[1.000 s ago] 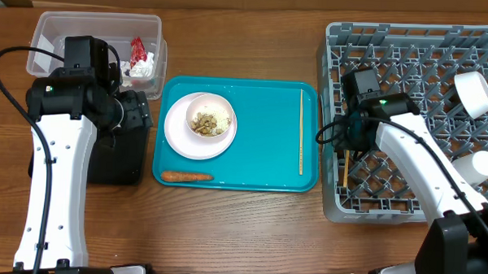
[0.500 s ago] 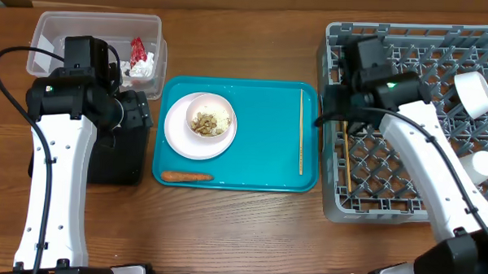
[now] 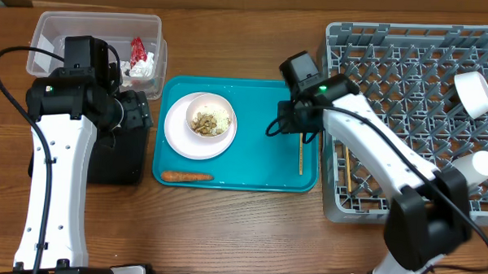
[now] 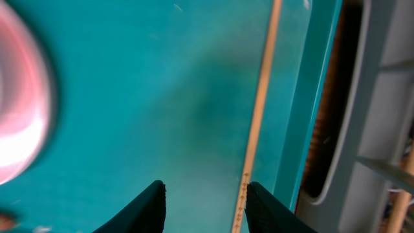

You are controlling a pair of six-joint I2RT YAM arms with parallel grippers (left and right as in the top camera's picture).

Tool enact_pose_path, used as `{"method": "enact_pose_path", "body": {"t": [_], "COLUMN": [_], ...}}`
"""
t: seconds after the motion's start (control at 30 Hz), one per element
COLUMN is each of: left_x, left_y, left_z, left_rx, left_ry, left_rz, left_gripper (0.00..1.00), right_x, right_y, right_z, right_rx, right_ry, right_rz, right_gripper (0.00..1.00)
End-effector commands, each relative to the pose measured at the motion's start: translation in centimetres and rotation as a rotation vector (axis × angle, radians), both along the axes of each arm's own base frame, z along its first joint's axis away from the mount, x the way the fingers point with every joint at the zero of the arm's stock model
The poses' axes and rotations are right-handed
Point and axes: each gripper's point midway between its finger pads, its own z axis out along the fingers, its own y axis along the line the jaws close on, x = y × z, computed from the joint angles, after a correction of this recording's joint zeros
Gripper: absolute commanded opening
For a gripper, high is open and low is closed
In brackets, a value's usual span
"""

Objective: Sort waste into correct bins and load items into the dishwasher
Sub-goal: 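Grasp the second wooden chopstick on the teal tray with the right gripper, then carry the second chopstick into the dish rack and release it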

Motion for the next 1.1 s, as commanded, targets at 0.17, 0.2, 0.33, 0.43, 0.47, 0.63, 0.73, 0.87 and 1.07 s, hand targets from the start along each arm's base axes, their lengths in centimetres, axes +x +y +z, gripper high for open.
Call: {"method": "enact_pose_path", "body": {"t": [0.17, 0.2, 0.33, 0.43, 0.47, 0.63, 0.73, 0.87, 1.07], "left_x": [-0.1, -0.1, -0.1, -0.1, -0.1, -0.1, -0.1, -0.1, -0.1], "left_y": [0.0, 0.0, 0.0, 0.0, 0.0, 0.0, 0.0, 0.0, 0.0], "left_z": [-0.3, -0.3, -0.3, -0.3, -0.3, -0.3, -0.3, -0.3, -0.3], "left_rx": [-0.01, -0.01, -0.01, -0.01, -0.01, -0.009, -0.01, -0.01, -0.01], "left_ry": [0.013, 0.014, 0.013, 0.014, 0.014, 0.014, 0.015, 0.015, 0.016], "left_rz": [0.013, 0.013, 0.013, 0.013, 0.013, 0.013, 0.013, 0.013, 0.013], "left_gripper": [0.8, 0.8, 0.79, 0.8, 0.8, 0.8, 0.8, 0.8, 0.8], "right_x": [0.3, 0.3, 0.3, 0.0, -0.1, -1.0, -1.6, -1.9, -2.3], "right_y": [-1.5, -1.7, -2.4, -2.4, -2.5, -2.9, -2.9, -2.5, -1.7], "right_z": [-5.3, -5.7, -7.0, -8.1, -8.3, -9.6, -10.1, -10.1, -10.2], "right_rx": [-0.111, -0.125, -0.169, -0.179, -0.181, -0.191, -0.185, -0.159, -0.113], "right_ry": [0.078, 0.083, 0.1, 0.125, 0.131, 0.15, 0.17, 0.187, 0.211], "right_rz": [-0.071, -0.076, -0.098, -0.095, -0.095, -0.095, -0.092, -0.088, -0.083], "right_gripper": [0.43, 0.43, 0.43, 0.44, 0.44, 0.43, 0.33, 0.18, 0.04]}}
